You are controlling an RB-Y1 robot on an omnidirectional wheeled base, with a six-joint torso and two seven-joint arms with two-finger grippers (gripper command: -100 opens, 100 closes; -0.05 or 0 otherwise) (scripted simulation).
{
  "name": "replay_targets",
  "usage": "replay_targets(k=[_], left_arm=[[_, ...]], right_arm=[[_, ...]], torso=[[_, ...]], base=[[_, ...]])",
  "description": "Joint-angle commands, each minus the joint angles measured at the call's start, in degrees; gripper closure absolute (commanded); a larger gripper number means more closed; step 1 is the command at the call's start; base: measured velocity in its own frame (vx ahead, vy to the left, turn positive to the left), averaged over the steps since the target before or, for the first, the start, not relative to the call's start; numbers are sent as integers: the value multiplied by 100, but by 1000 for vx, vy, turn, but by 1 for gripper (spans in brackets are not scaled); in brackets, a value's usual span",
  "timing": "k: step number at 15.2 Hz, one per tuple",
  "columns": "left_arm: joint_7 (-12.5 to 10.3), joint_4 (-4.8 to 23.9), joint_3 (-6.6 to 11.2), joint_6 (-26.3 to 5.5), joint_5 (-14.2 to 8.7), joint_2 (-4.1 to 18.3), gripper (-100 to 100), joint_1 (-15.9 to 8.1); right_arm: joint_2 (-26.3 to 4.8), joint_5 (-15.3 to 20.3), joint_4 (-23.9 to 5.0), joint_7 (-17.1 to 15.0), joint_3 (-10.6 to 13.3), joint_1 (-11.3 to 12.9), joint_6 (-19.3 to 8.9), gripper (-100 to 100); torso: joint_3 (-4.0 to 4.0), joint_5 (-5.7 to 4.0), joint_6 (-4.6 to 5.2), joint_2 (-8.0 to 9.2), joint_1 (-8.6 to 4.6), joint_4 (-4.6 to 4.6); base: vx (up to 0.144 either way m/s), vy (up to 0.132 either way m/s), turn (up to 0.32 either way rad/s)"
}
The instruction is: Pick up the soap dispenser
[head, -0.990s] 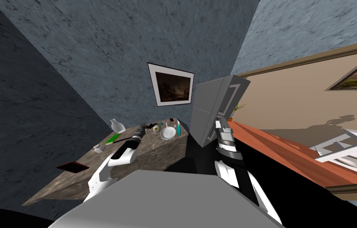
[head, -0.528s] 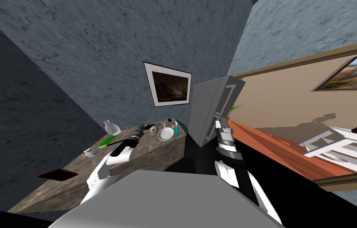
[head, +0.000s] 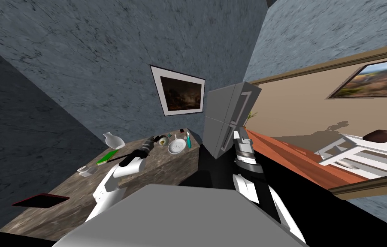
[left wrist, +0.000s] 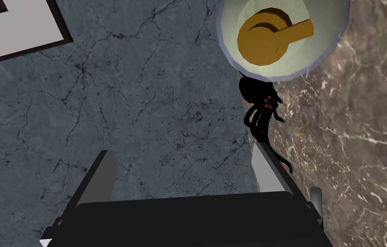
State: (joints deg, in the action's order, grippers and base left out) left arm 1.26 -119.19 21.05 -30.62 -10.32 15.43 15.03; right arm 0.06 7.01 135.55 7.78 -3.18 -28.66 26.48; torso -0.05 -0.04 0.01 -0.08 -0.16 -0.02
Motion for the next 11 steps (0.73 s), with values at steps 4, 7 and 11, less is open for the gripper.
replay_targets(k=[4,7,11], left_arm=[[-55,65,231,-606,-42,-71,-100,-100],[-99,121,413,-978,-75,-129,-100,-198],[-120,147,496,-1259,-90,-158,-100,-243]], right_arm=[[0,0,0,0,0,0,0,0],[0,0,0,0,0,0,0,0],[0,0,0,0,0,0,0,0]], torso=[[-1,-1,0,-2,-3,0],[-2,-1,-1,-4,-3,-1],[-1,-1,-1,-2,-1,-1]], base=[[31,-43,-72],[37,-44,-69],[28,-34,-45]])
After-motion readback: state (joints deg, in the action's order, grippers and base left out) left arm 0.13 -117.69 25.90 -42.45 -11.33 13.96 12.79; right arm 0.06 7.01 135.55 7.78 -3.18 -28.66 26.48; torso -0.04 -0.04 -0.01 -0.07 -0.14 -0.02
